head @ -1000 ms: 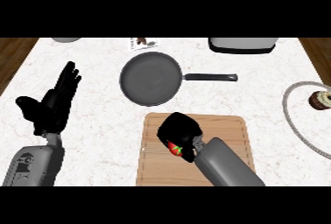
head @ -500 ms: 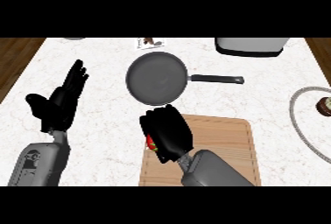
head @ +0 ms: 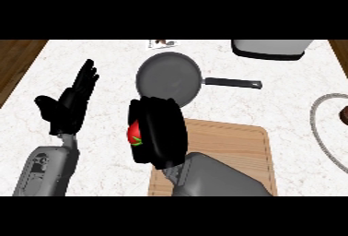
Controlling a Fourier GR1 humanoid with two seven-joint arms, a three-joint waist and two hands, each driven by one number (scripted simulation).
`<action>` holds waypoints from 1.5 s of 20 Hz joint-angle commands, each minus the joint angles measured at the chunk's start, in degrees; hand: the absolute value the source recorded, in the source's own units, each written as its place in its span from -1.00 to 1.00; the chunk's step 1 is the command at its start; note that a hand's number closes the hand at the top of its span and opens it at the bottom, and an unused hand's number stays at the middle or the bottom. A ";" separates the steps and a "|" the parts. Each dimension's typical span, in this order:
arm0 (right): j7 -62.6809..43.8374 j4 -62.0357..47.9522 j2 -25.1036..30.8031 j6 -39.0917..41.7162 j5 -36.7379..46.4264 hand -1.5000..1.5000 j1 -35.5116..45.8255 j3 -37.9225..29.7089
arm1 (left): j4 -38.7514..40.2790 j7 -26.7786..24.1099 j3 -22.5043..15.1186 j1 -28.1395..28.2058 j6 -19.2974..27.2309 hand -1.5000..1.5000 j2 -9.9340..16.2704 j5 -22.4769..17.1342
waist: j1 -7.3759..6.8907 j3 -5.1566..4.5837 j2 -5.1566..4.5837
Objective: Pick the tomato from the cutting board and place it in the pan
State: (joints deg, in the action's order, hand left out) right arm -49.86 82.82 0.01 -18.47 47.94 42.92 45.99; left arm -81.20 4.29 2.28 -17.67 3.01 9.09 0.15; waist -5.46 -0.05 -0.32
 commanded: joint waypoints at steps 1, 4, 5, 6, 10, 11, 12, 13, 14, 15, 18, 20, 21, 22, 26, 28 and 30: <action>-8.61 -4.14 -0.01 -9.21 -5.58 1.00 9.29 0.03 | -0.21 0.83 0.03 -0.81 -0.31 0.00 -0.01 -0.36 | -0.51 -0.05 -0.22; -3.08 -16.50 0.00 -11.73 -9.54 1.00 15.35 -3.41 | 0.13 0.43 1.54 -0.82 0.02 0.00 0.83 -0.64 | 0.56 -0.04 -0.55; -3.29 -19.59 0.00 -13.92 -7.75 1.00 16.28 -2.70 | -0.38 0.63 1.49 -0.85 -0.80 0.00 1.16 -1.10 | 0.62 -0.04 -0.51; -0.50 -22.69 0.00 -12.82 -8.93 1.00 16.97 -4.50 | -3.39 1.61 -0.64 1.66 1.40 0.00 -0.89 0.66 | 1.19 0.01 -0.29; 10.08 -34.52 0.00 -16.11 -12.48 1.00 19.41 -8.39 | -0.75 0.90 1.33 0.09 1.11 0.00 0.45 0.25 | 1.92 0.02 -0.71; 10.72 -37.65 0.00 -15.97 -10.85 1.00 20.59 -9.32 | -0.50 0.42 1.68 -0.10 0.83 0.00 1.07 0.32 | 2.24 0.01 -0.68; 11.16 -41.44 0.00 -17.80 -9.11 1.00 20.85 -9.06 | -0.36 -0.71 1.13 0.83 -0.09 0.00 0.42 -0.26 | 1.60 -0.02 -0.97; 11.59 -44.64 0.00 -18.58 -6.83 1.00 20.28 -8.29 | -4.69 2.46 0.23 2.63 -0.79 0.00 1.08 -0.49 | 0.74 0.03 -0.75; 11.70 -46.04 0.00 -18.07 -9.58 1.00 23.17 -7.94 | -3.12 1.43 0.66 1.32 0.57 0.00 0.85 0.53 | 1.03 0.01 -0.78; 14.79 -48.79 0.00 -18.88 -9.82 1.00 22.78 -10.03 | -1.29 1.69 1.63 -1.36 1.30 0.00 0.95 0.49 | 1.88 0.02 -0.97; 20.73 -55.14 0.01 -23.85 -10.99 1.00 21.60 -12.11 | -1.73 0.85 1.12 0.32 0.08 0.00 0.38 -0.41 | 0.46 0.05 -1.55; 24.81 -57.69 1.46 -22.78 -13.89 1.00 23.26 -16.02 | -2.81 -0.04 -0.56 0.92 1.04 0.00 -0.85 1.06 | 0.03 0.11 -1.78; 26.46 -59.23 1.38 -24.82 -13.61 1.00 22.62 -16.30 | -1.95 1.29 1.17 -0.99 -0.58 0.00 1.05 -0.51 | 0.14 0.11 -1.94; 26.37 -61.39 0.38 -24.68 -13.78 1.00 23.75 -16.94 | -2.70 -0.09 -0.13 0.96 -0.53 0.00 -0.04 0.03 | -0.36 0.09 -1.91; 32.94 -59.54 0.02 -26.83 -20.66 1.00 20.60 -22.35 | -2.84 0.72 -0.30 -0.54 -0.45 0.00 -0.25 -0.04 | -1.28 0.28 -2.62; 33.46 -64.22 0.01 -20.99 -21.81 -1.00 22.13 -23.76 | -2.68 1.38 -0.74 -0.82 0.62 0.00 -0.76 0.87 | -1.13 0.21 -2.61; 36.77 -61.99 0.01 -14.19 -27.33 -1.00 20.39 -26.59 | -1.72 0.36 -0.45 -0.97 0.46 0.00 -0.86 0.65 | -1.50 0.28 -3.06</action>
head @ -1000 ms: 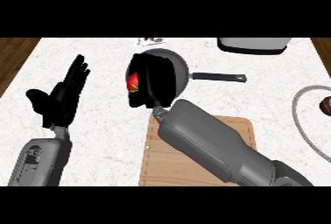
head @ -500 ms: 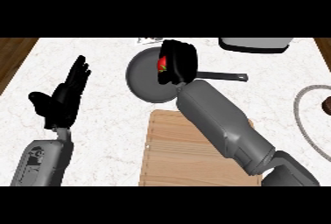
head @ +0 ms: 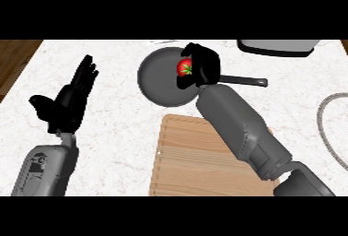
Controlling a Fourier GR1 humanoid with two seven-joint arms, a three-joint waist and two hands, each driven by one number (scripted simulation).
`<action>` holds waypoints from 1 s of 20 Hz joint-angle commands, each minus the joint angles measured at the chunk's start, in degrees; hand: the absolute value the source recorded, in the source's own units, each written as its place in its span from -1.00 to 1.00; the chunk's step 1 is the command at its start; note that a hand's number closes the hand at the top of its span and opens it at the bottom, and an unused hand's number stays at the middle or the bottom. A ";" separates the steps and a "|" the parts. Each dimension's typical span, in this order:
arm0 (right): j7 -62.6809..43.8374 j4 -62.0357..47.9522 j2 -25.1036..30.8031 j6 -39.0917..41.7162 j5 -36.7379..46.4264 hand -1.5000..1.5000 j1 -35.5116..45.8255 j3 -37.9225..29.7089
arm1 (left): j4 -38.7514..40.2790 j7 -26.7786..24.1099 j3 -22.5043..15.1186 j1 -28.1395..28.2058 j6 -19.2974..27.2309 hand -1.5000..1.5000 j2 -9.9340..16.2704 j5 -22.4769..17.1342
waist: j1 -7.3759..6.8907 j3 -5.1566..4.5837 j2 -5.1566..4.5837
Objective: Pick the tomato from the cutting board and place it in the pan
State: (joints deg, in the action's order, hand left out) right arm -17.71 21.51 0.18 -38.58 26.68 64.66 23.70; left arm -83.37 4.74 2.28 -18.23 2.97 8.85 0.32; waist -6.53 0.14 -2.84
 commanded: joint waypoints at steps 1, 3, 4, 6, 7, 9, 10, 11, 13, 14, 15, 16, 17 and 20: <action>6.72 -0.86 -0.18 8.75 -7.92 -1.00 -2.08 -5.92 | -0.72 0.20 -0.63 0.21 -0.25 0.00 -0.17 0.16 | -0.32 0.14 -0.32; 9.22 -1.19 -0.18 11.17 -10.13 -1.00 -0.72 -7.44 | -0.69 1.70 -0.75 -1.82 0.99 0.00 -0.78 0.65 | -0.56 0.11 -0.21; 10.77 -1.70 -0.18 10.24 -10.90 -1.00 -2.62 -7.17 | -0.31 0.94 -0.89 -1.43 -1.34 0.00 0.47 0.01 | -1.36 0.06 -0.34; 14.91 -4.06 -0.18 10.11 -10.39 -1.00 -2.77 -7.78 | -0.18 0.83 -0.74 -1.60 0.48 0.00 -1.06 0.21 | -0.64 0.04 -0.31; 15.61 -5.05 -0.18 9.41 -10.21 -1.00 -1.46 -8.45 | -0.24 1.07 -0.02 -1.40 -1.02 0.00 0.31 -0.65 | -0.58 0.00 -0.15; 20.09 -2.59 -0.18 6.56 -12.96 -1.00 -2.60 -10.26 | 2.64 -0.17 -0.21 -1.77 0.78 0.00 -0.61 1.03 | 0.12 0.02 -0.12; 23.60 -2.37 -0.18 4.96 -13.45 -1.00 -3.98 -11.48 | -0.58 1.01 0.26 -0.05 -0.39 0.00 0.33 -0.32 | 0.30 0.05 0.55; 24.79 -2.28 -0.18 4.85 -14.71 -1.00 -3.44 -12.88 | -0.23 1.26 0.57 -1.26 -0.68 0.00 0.46 -0.76 | 0.38 0.06 0.40; 29.51 -0.12 -0.18 2.45 -17.65 -1.00 -5.64 -14.50 | 0.63 0.86 0.17 0.55 -0.02 0.00 0.05 0.15 | 0.62 0.05 0.75; 31.11 1.15 -0.18 0.67 -19.72 -1.00 -6.35 -16.37 | -0.37 0.48 0.23 0.75 -0.62 0.00 0.39 -0.24 | 0.49 0.08 0.85; 32.04 1.45 -0.18 3.25 -21.57 -1.00 -5.68 -16.97 | -0.43 0.64 0.46 1.75 -1.09 0.00 0.88 -0.41 | 0.96 0.03 1.22; 35.58 2.65 -0.18 4.02 -23.29 -1.00 -8.40 -17.72 | -1.60 0.41 -1.04 2.83 1.70 0.00 -0.96 1.87 | 1.95 0.04 1.58; 35.65 4.07 -0.19 5.72 -25.83 -1.00 -8.64 -16.89 | 1.49 -0.22 1.24 1.59 -0.33 0.00 0.15 -0.64 | 2.56 -0.04 1.76; 40.47 4.94 -0.18 14.61 -30.04 -1.00 -12.60 -18.07 | 1.00 1.19 3.03 1.25 0.20 0.00 1.37 -1.01 | 4.37 -0.06 2.24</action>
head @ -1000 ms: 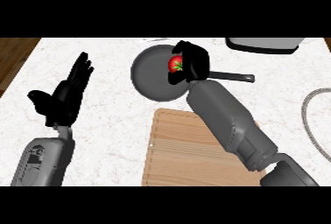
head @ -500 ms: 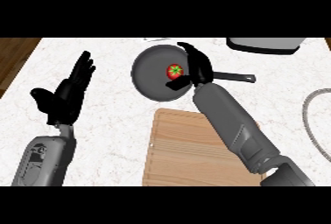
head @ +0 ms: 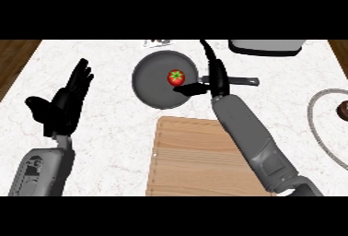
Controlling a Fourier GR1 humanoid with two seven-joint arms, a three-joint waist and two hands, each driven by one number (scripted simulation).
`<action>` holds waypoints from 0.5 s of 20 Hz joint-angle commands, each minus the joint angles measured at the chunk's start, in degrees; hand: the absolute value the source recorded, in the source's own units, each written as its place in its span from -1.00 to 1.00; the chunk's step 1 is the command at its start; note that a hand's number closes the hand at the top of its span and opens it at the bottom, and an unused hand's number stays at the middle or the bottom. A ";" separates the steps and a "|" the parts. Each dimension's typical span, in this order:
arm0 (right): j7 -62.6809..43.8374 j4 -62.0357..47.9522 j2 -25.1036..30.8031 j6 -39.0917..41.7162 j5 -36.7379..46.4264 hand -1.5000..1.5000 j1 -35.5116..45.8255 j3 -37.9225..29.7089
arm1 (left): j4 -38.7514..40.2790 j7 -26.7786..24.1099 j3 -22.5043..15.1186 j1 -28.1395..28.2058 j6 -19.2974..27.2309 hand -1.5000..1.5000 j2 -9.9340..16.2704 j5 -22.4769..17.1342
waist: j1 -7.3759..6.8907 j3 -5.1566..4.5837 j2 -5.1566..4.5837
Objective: Pick the tomato from the cutting board and place it in the pan
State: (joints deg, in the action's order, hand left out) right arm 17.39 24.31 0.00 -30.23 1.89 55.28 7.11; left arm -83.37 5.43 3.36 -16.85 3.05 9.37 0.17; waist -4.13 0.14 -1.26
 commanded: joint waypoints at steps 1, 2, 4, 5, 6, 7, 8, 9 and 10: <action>7.10 2.75 0.00 8.20 -5.68 -1.00 -4.73 -1.07 | 2.08 -1.87 2.03 1.25 0.50 0.00 0.75 -0.06 | 2.54 -0.09 0.80; 7.67 5.46 0.00 8.86 -6.79 -1.00 -7.39 0.71 | 2.56 -2.73 3.03 2.09 -0.47 0.00 1.80 -0.68 | 3.03 -0.11 1.10; 6.76 11.52 0.00 12.87 -5.87 -1.00 -11.13 2.50 | 3.85 -0.76 3.25 -0.77 1.09 0.00 1.50 0.08 | 4.91 -0.14 1.57; 7.77 13.52 0.63 14.11 -4.86 -1.00 -14.68 2.18 | -0.01 2.01 3.59 0.93 0.42 0.00 2.26 -1.05 | 4.99 -0.13 1.72; 2.84 18.92 2.45 15.32 -4.26 -1.00 -14.85 3.81 | 0.82 -2.85 4.49 4.83 -0.94 0.00 2.90 -1.39 | 5.30 -0.18 1.91; 4.82 22.47 0.09 14.14 -4.47 -1.00 -19.43 5.00 | -1.03 -2.27 2.88 6.84 1.02 0.00 0.76 -0.17 | 5.72 -0.18 2.18; 4.47 25.09 1.87 14.83 -3.50 -1.00 -22.05 5.70 | 1.61 -2.71 3.78 3.36 1.50 0.00 1.28 0.24 | 5.17 -0.16 1.66; 0.47 31.07 4.28 16.14 -3.67 -1.00 -23.33 6.66 | 1.73 -3.72 3.61 4.81 0.01 0.00 1.95 0.01 | 5.66 -0.19 1.88; -1.34 35.37 4.32 14.85 -2.80 -1.00 -25.86 7.79 | -2.02 0.12 4.53 3.99 -0.68 0.00 2.58 -2.11 | 5.29 -0.17 1.85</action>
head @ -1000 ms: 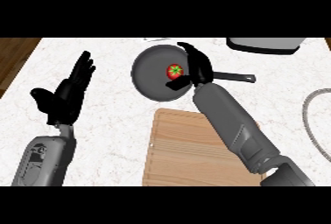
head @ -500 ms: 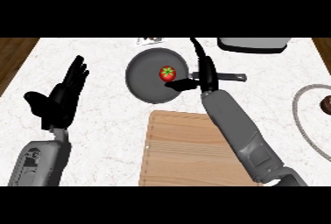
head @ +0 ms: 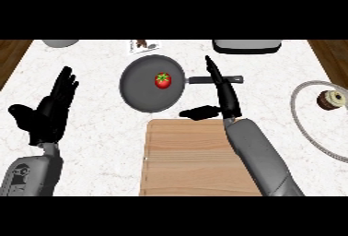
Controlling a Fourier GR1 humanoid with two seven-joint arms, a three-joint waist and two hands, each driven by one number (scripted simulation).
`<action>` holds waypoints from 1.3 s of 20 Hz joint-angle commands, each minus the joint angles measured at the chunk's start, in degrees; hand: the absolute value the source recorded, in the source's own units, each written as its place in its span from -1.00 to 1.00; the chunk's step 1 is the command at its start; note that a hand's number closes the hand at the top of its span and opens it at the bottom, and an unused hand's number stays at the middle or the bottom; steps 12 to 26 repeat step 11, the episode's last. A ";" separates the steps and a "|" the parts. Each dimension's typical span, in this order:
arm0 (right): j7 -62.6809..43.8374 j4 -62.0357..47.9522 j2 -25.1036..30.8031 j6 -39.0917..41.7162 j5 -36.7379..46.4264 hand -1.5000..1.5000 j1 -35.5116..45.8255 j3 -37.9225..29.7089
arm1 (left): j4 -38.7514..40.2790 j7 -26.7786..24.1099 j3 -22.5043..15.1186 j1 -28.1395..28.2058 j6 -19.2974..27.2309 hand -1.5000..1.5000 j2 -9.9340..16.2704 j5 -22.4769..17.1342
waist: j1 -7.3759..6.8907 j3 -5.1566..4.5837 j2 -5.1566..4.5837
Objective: Pick the tomato from the cutting board and place it in the pan
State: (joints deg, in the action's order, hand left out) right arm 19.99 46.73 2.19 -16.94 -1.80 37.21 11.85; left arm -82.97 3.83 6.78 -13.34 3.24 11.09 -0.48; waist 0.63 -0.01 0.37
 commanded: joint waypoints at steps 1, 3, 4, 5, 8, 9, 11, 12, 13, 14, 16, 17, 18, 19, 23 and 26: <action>-4.32 16.71 3.79 2.41 0.50 -1.00 -11.90 3.71 | -3.96 3.29 -0.04 1.06 0.30 0.00 0.40 -0.12 | 0.97 -0.02 0.41; -8.91 26.51 5.77 2.42 0.72 -1.00 -15.71 5.13 | -3.11 2.20 0.53 0.57 0.75 0.00 0.68 0.38 | 1.12 -0.04 0.34; -10.82 30.63 6.73 2.51 1.54 -1.00 -18.77 6.76 | -2.59 1.94 -1.36 0.48 2.39 0.00 -1.63 1.83 | 1.30 -0.05 0.32; -11.31 32.97 5.56 0.63 3.20 -1.00 -21.27 7.94 | -5.14 0.47 0.23 4.18 -0.92 0.00 0.33 -0.60 | 0.18 -0.02 0.05; -16.57 39.03 6.55 2.06 4.89 -1.00 -23.90 9.21 | -5.36 0.90 -2.45 4.55 0.50 0.00 -2.04 1.66 | -0.34 0.00 -0.19; -20.27 46.36 7.07 -1.36 7.65 -1.00 -27.86 12.43 | -1.41 2.12 -0.94 -0.24 1.38 0.00 -1.24 1.56 | 0.42 -0.03 -0.07; -15.38 37.95 7.20 1.87 8.57 -1.00 -25.97 8.12 | -0.67 2.55 -0.06 -1.73 0.25 0.00 -1.07 0.26 | -0.46 0.01 -0.34; -15.38 37.95 7.20 1.87 8.57 -1.00 -25.97 8.12 | -0.67 2.55 -0.06 -1.73 0.25 0.00 -1.07 0.26 | -0.46 0.01 -0.34; -15.38 37.95 7.20 1.87 8.57 -1.00 -25.97 8.12 | -0.67 2.55 -0.06 -1.73 0.25 0.00 -1.07 0.26 | -0.46 0.01 -0.34; -15.38 37.95 7.20 1.87 8.57 -1.00 -25.97 8.12 | -0.67 2.55 -0.06 -1.73 0.25 0.00 -1.07 0.26 | -0.46 0.01 -0.34; -15.38 37.95 7.20 1.87 8.57 -1.00 -25.97 8.12 | -0.67 2.55 -0.06 -1.73 0.25 0.00 -1.07 0.26 | -0.46 0.01 -0.34; -15.38 37.95 7.20 1.87 8.57 -1.00 -25.97 8.12 | -0.67 2.55 -0.06 -1.73 0.25 0.00 -1.07 0.26 | -0.46 0.01 -0.34; -15.38 37.95 7.20 1.87 8.57 -1.00 -25.97 8.12 | -0.67 2.55 -0.06 -1.73 0.25 0.00 -1.07 0.26 | -0.46 0.01 -0.34; -15.38 37.95 7.20 1.87 8.57 -1.00 -25.97 8.12 | -0.67 2.55 -0.06 -1.73 0.25 0.00 -1.07 0.26 | -0.46 0.01 -0.34; -15.38 37.95 7.20 1.87 8.57 -1.00 -25.97 8.12 | -0.67 2.55 -0.06 -1.73 0.25 0.00 -1.07 0.26 | -0.46 0.01 -0.34; -15.38 37.95 7.20 1.87 8.57 -1.00 -25.97 8.12 | -0.67 2.55 -0.06 -1.73 0.25 0.00 -1.07 0.26 | -0.46 0.01 -0.34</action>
